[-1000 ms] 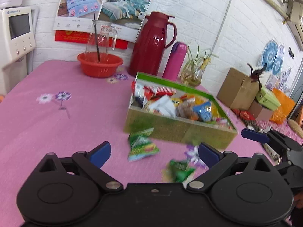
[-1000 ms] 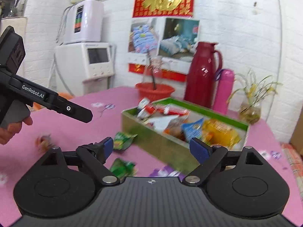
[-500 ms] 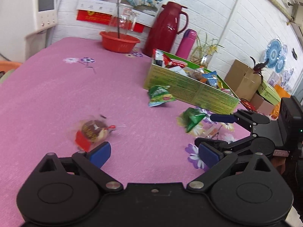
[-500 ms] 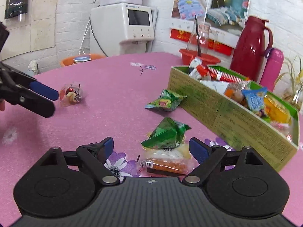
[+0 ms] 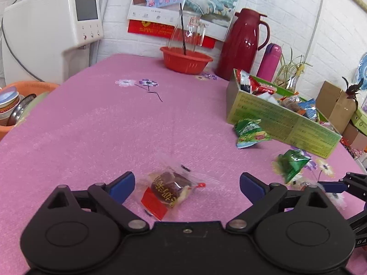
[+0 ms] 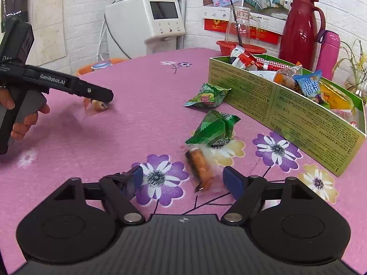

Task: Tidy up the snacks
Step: 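Grasp the clear red-labelled cake bag with the left tool while the right tool grasps an orange-filled clear packet, then carry both bags into the box and open both tools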

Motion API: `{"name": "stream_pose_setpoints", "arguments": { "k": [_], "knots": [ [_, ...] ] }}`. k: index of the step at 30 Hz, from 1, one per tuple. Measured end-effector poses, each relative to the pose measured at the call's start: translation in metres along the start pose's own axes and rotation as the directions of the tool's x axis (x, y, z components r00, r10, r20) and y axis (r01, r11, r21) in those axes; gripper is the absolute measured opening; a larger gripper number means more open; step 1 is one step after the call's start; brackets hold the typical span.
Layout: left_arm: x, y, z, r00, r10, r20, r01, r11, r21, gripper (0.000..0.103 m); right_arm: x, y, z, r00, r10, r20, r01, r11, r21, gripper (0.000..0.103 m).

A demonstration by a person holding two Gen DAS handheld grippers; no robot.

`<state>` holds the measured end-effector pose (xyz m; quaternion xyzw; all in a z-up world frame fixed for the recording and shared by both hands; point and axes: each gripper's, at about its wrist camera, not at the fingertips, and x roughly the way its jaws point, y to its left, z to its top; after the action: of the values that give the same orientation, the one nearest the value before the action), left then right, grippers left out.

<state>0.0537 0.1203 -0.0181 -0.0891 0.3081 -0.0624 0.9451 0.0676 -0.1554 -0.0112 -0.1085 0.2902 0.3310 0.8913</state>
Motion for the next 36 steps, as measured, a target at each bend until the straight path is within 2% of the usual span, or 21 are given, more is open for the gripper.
{"name": "stream_pose_setpoints", "arguments": {
  "k": [2, 4, 5, 6, 7, 8, 9, 11, 13, 15, 16, 17, 19, 21, 24, 36],
  "knots": [
    [0.004, 0.001, 0.001, 1.000, -0.003, -0.008, 0.003, 1.000, -0.001, 0.103, 0.006, -0.003, 0.002, 1.000, 0.002, -0.006, -0.001, 1.000, 0.019, 0.103],
    [0.004, 0.001, 0.001, 1.000, -0.015, -0.007, 0.015, 1.000, -0.005, 0.097, 0.007, -0.004, 0.004, 1.000, -0.001, 0.003, 0.001, 1.000, 0.023, 0.102],
    [0.005, 0.000, 0.001, 1.000, -0.020, -0.009, 0.020, 1.000, -0.003, 0.087, 0.007, -0.004, 0.004, 1.000, -0.002, 0.005, 0.002, 1.000, 0.021, 0.089],
    [0.006, -0.002, 0.001, 1.000, -0.027, -0.015, 0.027, 1.000, 0.000, 0.074, 0.007, -0.004, 0.005, 1.000, -0.002, 0.007, 0.002, 1.000, 0.026, 0.071],
    [0.008, -0.004, 0.001, 0.999, -0.038, -0.027, 0.038, 0.999, 0.005, 0.067, 0.006, -0.005, 0.006, 1.000, -0.005, 0.006, 0.005, 0.999, 0.032, 0.064],
    [0.009, -0.005, 0.000, 0.998, -0.046, -0.036, 0.047, 0.999, 0.010, 0.054, 0.006, -0.006, 0.006, 1.000, -0.006, 0.006, 0.006, 0.999, 0.038, 0.057],
    [0.011, -0.008, -0.001, 0.998, -0.050, -0.041, 0.051, 0.999, 0.019, 0.050, 0.006, -0.006, 0.005, 1.000, -0.006, 0.007, 0.005, 0.999, 0.046, 0.051],
    [0.012, -0.012, -0.002, 0.998, -0.045, -0.038, 0.046, 0.998, 0.037, 0.048, 0.004, -0.007, 0.004, 1.000, -0.010, 0.011, 0.009, 0.998, 0.058, 0.044],
    [0.012, -0.015, -0.003, 0.998, -0.055, -0.038, 0.057, 0.998, 0.041, 0.043, 0.003, -0.007, 0.003, 1.000, -0.008, 0.010, 0.007, 0.998, 0.060, 0.042],
    [0.012, -0.018, -0.003, 0.997, -0.058, -0.041, 0.060, 0.997, 0.054, 0.027, 0.002, -0.006, 0.003, 1.000, -0.005, 0.006, 0.005, 0.998, 0.056, 0.042],
    [0.011, -0.019, -0.004, 0.997, -0.062, -0.042, 0.065, 0.996, 0.059, 0.027, 0.002, -0.005, 0.003, 1.000, -0.004, 0.006, 0.004, 0.999, 0.053, 0.042],
    [0.011, -0.019, -0.004, 0.997, -0.068, -0.043, 0.071, 0.996, 0.057, 0.031, 0.002, -0.004, 0.003, 1.000, -0.002, 0.005, 0.002, 0.999, 0.050, 0.043],
    [0.010, -0.018, -0.005, 0.996, -0.077, -0.042, 0.079, 0.995, 0.054, 0.031, 0.003, -0.002, 0.004, 1.000, 0.000, 0.004, 0.000, 0.999, 0.041, 0.046],
    [0.009, -0.019, -0.006, 0.996, -0.081, -0.040, 0.083, 0.995, 0.054, 0.035, 0.005, 0.000, 0.005, 1.000, -0.001, 0.002, 0.001, 1.000, 0.025, 0.051],
    [0.008, -0.022, -0.008, 0.996, -0.081, -0.037, 0.084, 0.994, 0.073, 0.039, 0.006, 0.001, 0.006, 1.000, -0.003, 0.000, 0.003, 1.000, 0.020, 0.052],
    [0.008, -0.024, -0.010, 0.995, -0.089, -0.036, 0.092, 0.992, 0.083, 0.041, 0.004, 0.001, 0.003, 1.000, 0.003, 0.011, -0.003, 1.000, 0.015, 0.054]
  ]
}}
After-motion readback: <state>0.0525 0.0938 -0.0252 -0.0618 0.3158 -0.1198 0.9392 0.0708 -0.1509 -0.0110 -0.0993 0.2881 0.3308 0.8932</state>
